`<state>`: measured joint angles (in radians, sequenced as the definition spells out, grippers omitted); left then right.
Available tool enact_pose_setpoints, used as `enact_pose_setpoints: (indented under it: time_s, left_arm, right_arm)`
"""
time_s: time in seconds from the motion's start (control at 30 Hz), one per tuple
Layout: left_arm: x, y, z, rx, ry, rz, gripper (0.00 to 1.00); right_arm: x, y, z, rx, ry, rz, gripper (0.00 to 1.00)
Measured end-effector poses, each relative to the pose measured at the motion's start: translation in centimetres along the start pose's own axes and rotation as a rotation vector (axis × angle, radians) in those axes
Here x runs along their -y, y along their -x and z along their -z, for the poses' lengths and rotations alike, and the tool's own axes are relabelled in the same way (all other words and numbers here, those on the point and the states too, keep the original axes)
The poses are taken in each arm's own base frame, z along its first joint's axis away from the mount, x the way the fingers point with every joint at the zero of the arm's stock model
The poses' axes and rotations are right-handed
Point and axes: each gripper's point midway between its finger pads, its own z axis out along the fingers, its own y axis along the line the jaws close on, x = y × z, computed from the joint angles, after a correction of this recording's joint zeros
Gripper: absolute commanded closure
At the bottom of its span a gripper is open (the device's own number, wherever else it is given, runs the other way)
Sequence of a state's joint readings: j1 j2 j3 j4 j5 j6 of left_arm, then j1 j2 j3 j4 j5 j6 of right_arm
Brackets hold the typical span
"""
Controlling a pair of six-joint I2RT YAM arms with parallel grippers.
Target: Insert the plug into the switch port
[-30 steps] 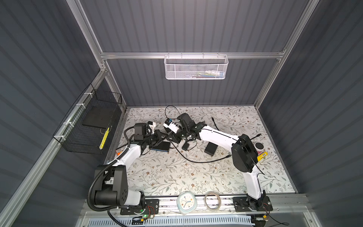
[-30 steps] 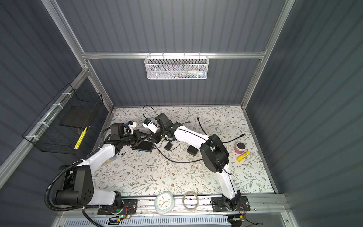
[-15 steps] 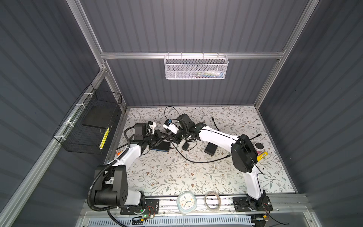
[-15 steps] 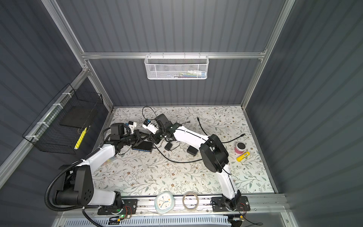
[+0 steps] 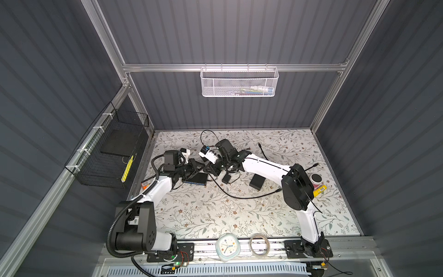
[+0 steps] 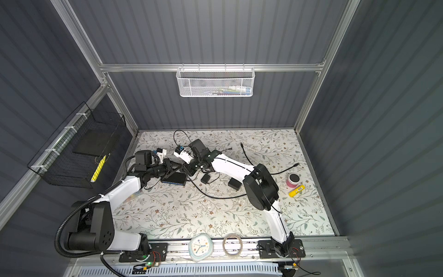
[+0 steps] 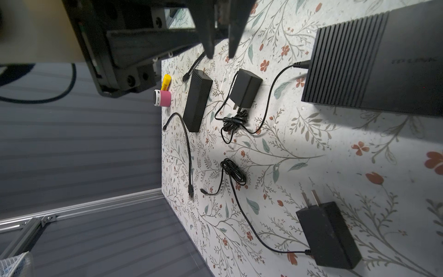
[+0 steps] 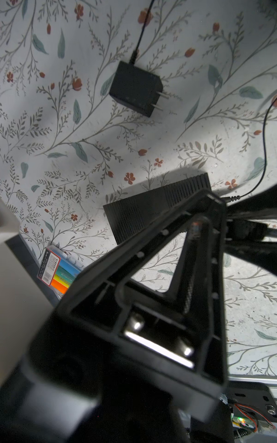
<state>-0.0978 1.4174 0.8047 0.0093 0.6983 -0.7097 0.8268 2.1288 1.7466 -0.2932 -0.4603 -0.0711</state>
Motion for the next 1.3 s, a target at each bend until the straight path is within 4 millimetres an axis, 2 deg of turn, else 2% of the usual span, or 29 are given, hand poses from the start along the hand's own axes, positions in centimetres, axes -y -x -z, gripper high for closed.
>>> enact_pose_setpoints:
  time_s: [0.07,0.17,0.33,0.4,0.47,0.57,0.63,0.7,0.8,0.87,0.97,1.07,1.3]
  left_arm:
    - [-0.1,0.0,0.2,0.001,0.010,-0.008,0.55]
    - [-0.5,0.7,1.3,0.030,0.044,-0.006,0.51]
    - [-1.8,5.8,5.8,0.208,0.121,-0.012,0.50]
    - [-2.6,7.3,6.7,0.255,0.159,-0.016,0.50]
    - [-3.6,7.8,6.3,0.259,0.189,-0.011,0.51]
    - [-6.1,7.5,4.7,0.225,0.232,0.031,0.52]
    - [-7.7,7.2,3.8,0.205,0.251,0.061,0.52]
    - [-8.4,6.7,3.0,0.180,0.256,0.076,0.52]
    - [-7.3,5.4,1.3,0.114,0.223,0.055,0.53]
    - [-5.1,3.9,-0.4,0.050,0.167,0.014,0.53]
    - [-2.4,2.1,-1.8,-0.018,0.076,-0.025,0.54]
    - [-1.1,1.4,-1.9,-0.046,0.022,-0.034,0.58]
    - [-0.4,0.4,-1.6,-0.089,-0.021,-0.043,0.63]
  right_arm:
    - [0.0,-0.2,-0.2,-0.005,0.001,-0.001,0.98]
    - [-0.1,-0.7,-0.3,-0.021,0.000,-0.005,0.99]
    - [0.0,-2.5,-0.8,-0.058,-0.005,-0.022,0.99]
    - [0.1,-3.6,-1.0,-0.078,-0.007,-0.032,0.99]
    - [0.1,-4.7,-1.0,-0.100,-0.011,-0.041,0.99]
    - [0.0,-5.7,-0.5,-0.118,-0.021,-0.045,0.99]
    - [-0.3,-5.7,-0.1,-0.117,-0.026,-0.039,0.99]
    - [-0.6,-5.3,0.4,-0.107,-0.030,-0.029,0.98]
    - [-0.9,-4.5,1.0,-0.088,-0.044,-0.008,0.98]
    - [-1.0,-4.0,1.2,-0.073,-0.050,0.005,0.97]
    - [-1.2,-3.8,1.2,-0.067,-0.052,0.014,0.97]
    - [-1.2,-3.8,1.1,-0.068,-0.055,0.019,0.97]
    - [-0.5,-3.2,1.3,-0.060,-0.104,0.027,0.98]
